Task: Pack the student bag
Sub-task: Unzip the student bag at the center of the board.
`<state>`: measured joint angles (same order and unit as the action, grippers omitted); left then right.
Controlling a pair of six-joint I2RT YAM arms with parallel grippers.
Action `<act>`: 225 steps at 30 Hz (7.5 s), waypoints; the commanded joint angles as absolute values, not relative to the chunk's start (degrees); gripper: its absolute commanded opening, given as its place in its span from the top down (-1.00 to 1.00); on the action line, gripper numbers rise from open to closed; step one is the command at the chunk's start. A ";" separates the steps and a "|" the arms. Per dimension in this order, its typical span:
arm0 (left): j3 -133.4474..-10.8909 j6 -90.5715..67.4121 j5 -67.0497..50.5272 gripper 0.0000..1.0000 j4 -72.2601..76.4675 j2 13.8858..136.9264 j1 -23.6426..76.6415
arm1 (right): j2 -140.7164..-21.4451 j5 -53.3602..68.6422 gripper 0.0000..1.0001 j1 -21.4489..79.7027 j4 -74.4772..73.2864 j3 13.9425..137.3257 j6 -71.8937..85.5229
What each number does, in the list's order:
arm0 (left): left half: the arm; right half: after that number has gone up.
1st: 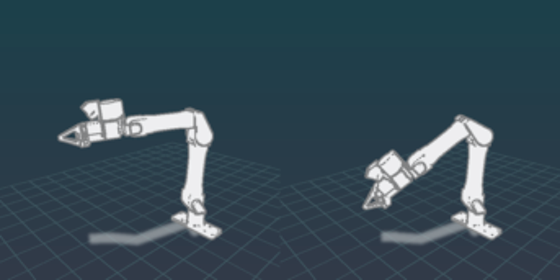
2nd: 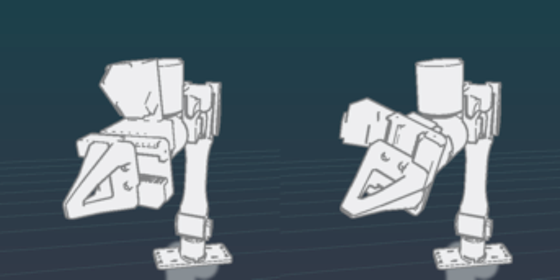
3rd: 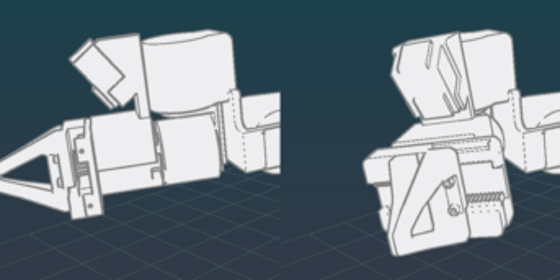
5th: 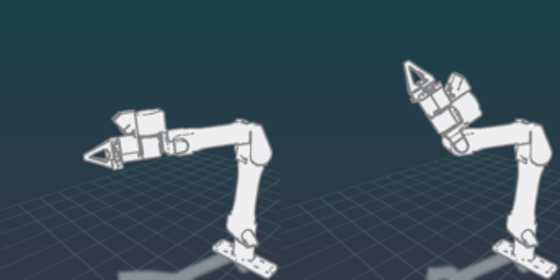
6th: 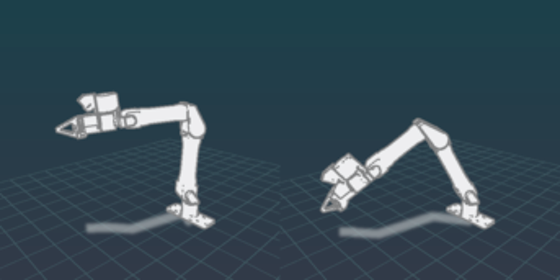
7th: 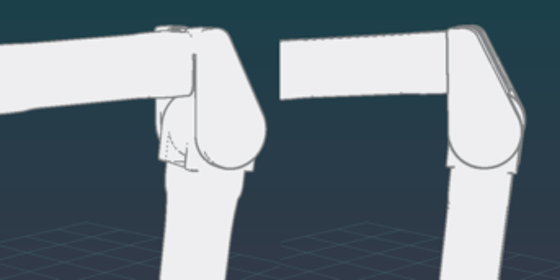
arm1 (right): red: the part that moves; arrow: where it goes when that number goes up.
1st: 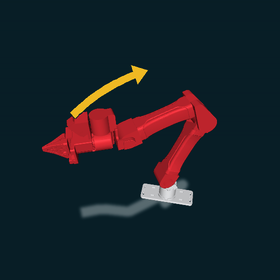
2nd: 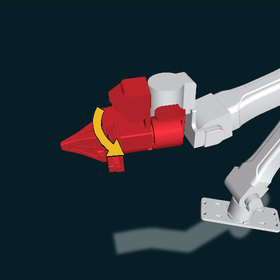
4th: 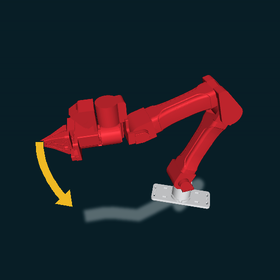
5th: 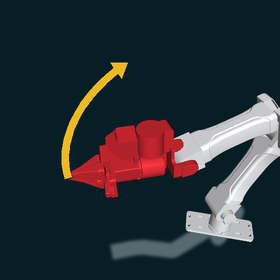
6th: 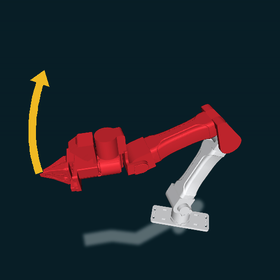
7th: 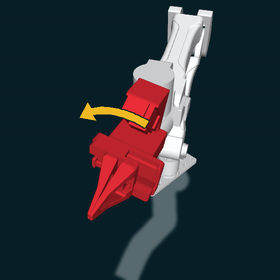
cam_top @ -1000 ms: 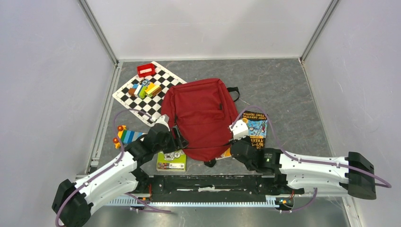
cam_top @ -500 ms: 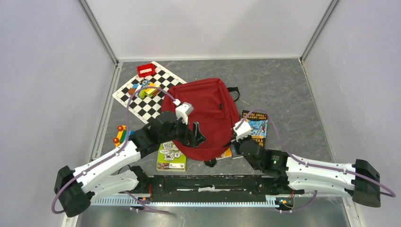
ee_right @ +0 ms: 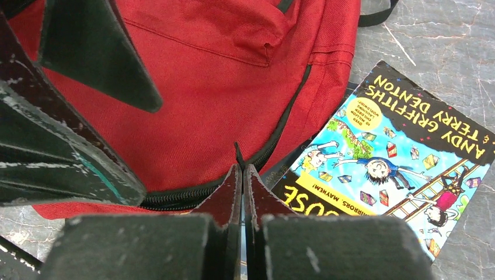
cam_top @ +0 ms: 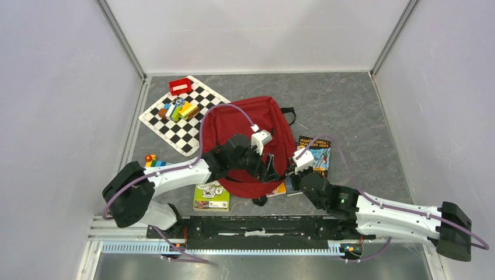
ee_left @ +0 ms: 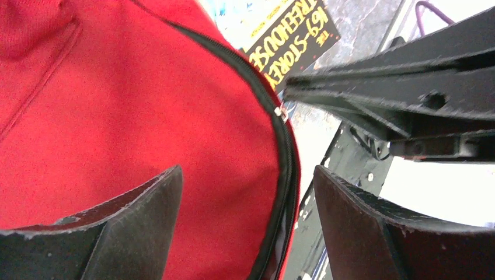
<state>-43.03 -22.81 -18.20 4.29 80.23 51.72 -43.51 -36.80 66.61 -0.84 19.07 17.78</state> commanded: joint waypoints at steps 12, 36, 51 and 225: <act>-49.66 -17.84 -8.81 -0.35 9.10 88.10 57.44 | -42.44 -35.92 1.00 65.75 1.34 18.46 19.02; -45.57 -21.40 -4.47 0.96 4.97 80.44 59.33 | -49.44 -48.35 1.00 63.62 -13.81 26.54 26.76; -48.50 -21.03 -8.35 0.96 -5.43 74.76 59.34 | -51.15 -36.37 1.00 52.81 -4.50 26.78 17.62; -46.42 -29.76 -2.95 -0.85 -23.85 61.71 26.19 | -59.83 6.57 -0.96 5.07 -10.82 34.63 10.55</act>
<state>-46.52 -33.30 -1.26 -22.81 64.40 26.68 -63.61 -0.84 11.55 -11.38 39.24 8.75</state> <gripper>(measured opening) 0.898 0.979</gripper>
